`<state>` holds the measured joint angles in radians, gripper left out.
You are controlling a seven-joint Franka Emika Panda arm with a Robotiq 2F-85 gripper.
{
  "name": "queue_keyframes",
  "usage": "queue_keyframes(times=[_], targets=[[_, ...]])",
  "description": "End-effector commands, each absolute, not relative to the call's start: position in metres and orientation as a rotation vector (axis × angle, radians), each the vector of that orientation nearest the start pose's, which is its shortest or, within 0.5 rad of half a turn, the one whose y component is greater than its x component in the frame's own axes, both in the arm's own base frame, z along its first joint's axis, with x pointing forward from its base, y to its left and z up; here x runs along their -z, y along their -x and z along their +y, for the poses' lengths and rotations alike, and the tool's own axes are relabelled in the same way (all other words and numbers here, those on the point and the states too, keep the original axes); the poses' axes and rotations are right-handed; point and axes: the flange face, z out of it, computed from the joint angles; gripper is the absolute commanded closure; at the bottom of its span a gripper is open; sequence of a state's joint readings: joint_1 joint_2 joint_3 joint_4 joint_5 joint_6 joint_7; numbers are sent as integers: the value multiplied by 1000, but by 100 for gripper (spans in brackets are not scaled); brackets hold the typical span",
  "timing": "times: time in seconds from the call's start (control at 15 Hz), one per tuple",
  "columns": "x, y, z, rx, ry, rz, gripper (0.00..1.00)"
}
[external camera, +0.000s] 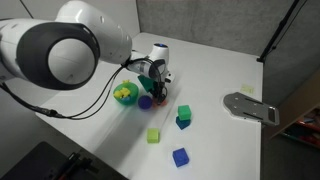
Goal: Put the orange object in the bowl
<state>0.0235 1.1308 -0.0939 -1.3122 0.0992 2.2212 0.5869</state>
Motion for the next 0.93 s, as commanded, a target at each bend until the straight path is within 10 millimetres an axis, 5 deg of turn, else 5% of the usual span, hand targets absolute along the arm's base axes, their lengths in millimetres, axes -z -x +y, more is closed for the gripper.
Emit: queue_keyframes(times=[0.0,0.53,0.87], targets=[[-62,-705,-29,-284,2994,1071,74],[-158,-722,8,-138,3052,908,85],[-189,-708,46,-131,3110,701,88]])
